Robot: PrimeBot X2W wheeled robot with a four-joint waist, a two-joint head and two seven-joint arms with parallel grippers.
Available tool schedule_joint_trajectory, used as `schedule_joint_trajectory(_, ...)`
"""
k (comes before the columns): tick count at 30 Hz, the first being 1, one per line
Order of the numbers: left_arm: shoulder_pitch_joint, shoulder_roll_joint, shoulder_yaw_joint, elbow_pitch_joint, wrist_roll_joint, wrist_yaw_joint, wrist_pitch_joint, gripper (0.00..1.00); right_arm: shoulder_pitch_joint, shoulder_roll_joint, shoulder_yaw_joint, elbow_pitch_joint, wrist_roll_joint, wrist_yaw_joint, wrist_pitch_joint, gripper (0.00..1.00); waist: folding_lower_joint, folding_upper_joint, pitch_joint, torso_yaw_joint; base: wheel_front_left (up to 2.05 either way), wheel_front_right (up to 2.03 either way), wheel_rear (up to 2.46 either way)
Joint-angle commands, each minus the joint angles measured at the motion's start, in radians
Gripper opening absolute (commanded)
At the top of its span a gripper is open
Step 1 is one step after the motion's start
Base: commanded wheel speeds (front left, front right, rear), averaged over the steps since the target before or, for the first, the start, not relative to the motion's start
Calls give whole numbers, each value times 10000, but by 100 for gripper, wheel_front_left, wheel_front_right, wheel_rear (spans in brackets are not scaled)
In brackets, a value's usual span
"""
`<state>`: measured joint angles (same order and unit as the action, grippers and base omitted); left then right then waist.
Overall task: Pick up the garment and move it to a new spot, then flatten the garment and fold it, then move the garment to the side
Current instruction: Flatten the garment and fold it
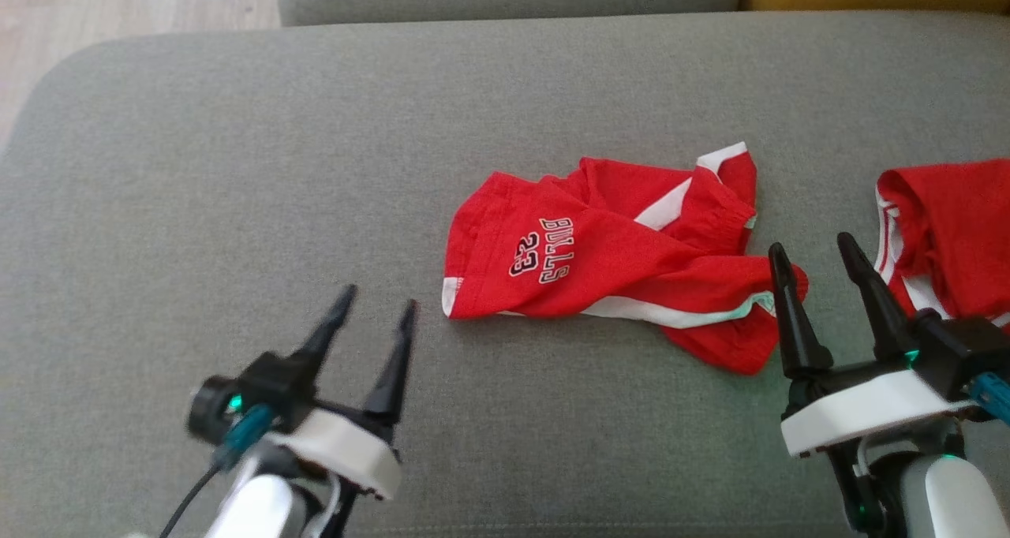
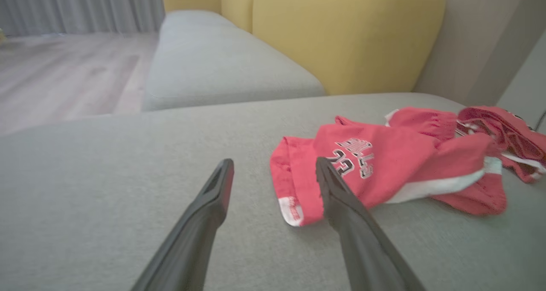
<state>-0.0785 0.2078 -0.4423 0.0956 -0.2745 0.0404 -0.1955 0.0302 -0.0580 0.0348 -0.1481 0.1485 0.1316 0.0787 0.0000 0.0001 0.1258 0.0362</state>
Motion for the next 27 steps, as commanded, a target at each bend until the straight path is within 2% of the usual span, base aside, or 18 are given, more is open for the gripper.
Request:
schedule_joint_trajectory(1, -730, -3, 191, -95, -121, -176, 165, 100, -268, 3, 259, -355, 27, -9, 18, 100, 0, -1, 108, -93, 0, 0, 0)
schedule_joint_trajectory(2, -730, -3, 191, -95, -121, -176, 165, 100, -268, 3, 259, -355, 27, -9, 18, 100, 0, -1, 108, -93, 0, 0, 0)
schedule_joint_trajectory(9, -1834, -351, -518, 1682, -365, -1035, 956, 100, -401, 34, 415, -303, 96, -9, 45, 100, 0, -1, 483, -558, 0, 0, 0)
schedule_joint_trajectory(16, -2765, -494, -525, 3939, -713, -1312, 1192, 100, -480, 56, 405, -261, 143, -9, 33, 100, 0, -1, 671, -1017, 0, 0, 0)
schedule_joint_trajectory(18, -2936, -559, -568, 4277, -915, -1447, 1078, 0, -460, 61, 386, -258, 167, -9, 30, 100, 0, -1, 686, -1075, 0, 0, 0)
schedule_joint_trajectory(23, -2957, -502, -716, 4385, -1228, -1600, 672, 0, -354, 70, 287, -252, 228, -9, 34, 100, 0, -1, 664, -1086, 0, 0, 0)
schedule_joint_trajectory(27, -2584, -331, -783, 3707, -1469, -1640, 461, 0, -252, 74, 178, -235, 327, -9, 80, 100, 0, -1, 629, -913, 0, 0, 0)
